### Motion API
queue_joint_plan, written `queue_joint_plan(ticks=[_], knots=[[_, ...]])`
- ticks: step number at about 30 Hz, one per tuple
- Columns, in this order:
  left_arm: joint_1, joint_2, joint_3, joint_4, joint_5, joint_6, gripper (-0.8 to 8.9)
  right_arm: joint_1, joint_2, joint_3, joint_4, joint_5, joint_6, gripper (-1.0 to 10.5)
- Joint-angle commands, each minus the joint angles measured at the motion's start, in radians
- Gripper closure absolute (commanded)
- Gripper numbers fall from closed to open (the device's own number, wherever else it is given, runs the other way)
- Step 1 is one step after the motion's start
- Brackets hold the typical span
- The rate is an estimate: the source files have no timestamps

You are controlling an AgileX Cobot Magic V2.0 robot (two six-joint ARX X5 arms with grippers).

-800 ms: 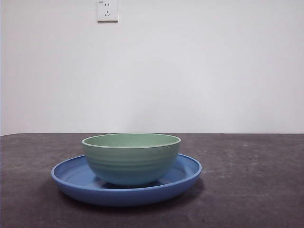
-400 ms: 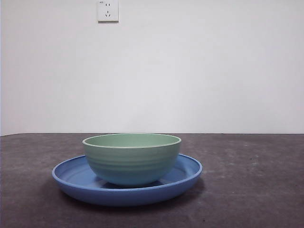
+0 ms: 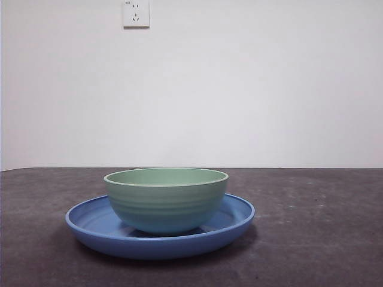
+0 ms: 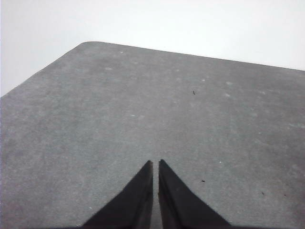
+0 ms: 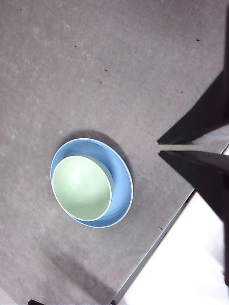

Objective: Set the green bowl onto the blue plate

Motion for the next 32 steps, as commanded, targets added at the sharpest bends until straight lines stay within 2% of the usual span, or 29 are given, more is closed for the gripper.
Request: queue_joint_plan(ticks=[1,4,7,9,12,16,18,21,24,32], knots=[[-0.001,-0.001,-0.021,-0.005,-0.003,0.013,7.94,-0.013,0.003,0.018,0.011,0.000,-0.009,9.3],[-0.001,-0.001,-0.021,-0.005,-0.003,0.013,7.94,-0.066,-0.017,-0.029,0.056,0.000,-0.014,9.3],[-0.001,-0.001,-0.021,-0.005,-0.003,0.013,7.94,-0.151,-0.080,-0.138,0.166,0.004,-0.067,9.3],[-0.001,-0.001,-0.021,-0.005,-0.003,0.013,7.94,-0.208,-0.139,-0.253,0.292,0.022,-0.077,9.3],[-0.001,-0.001,-0.021,-0.005,-0.003,0.013,7.94,-0.272,-0.230,-0.439,0.526,0.095,-0.102,9.3],[-0.001,-0.001,-0.021,-0.005,-0.003,0.013,7.94,-0.323,-0.359,-0.662,0.788,0.114,-0.103,9.3],[-0.001,-0.001,-0.021,-0.005,-0.003,0.013,7.94,-0.340,-0.426,-0.768,0.888,0.159,-0.106,9.3],[-0.001,-0.001,-0.021,-0.005,-0.003,0.013,7.94,-0.356,-0.505,-0.890,0.990,0.233,-0.105,9.3],[-0.001,-0.001,-0.021,-0.005,-0.003,0.013,7.94,-0.368,-0.564,-0.980,1.059,0.245,-0.105,9.3],[-0.001,-0.001,-0.021,-0.005,-0.002,0.013,7.94,-0.396,-0.668,-1.128,1.113,0.288,-0.098,9.3]])
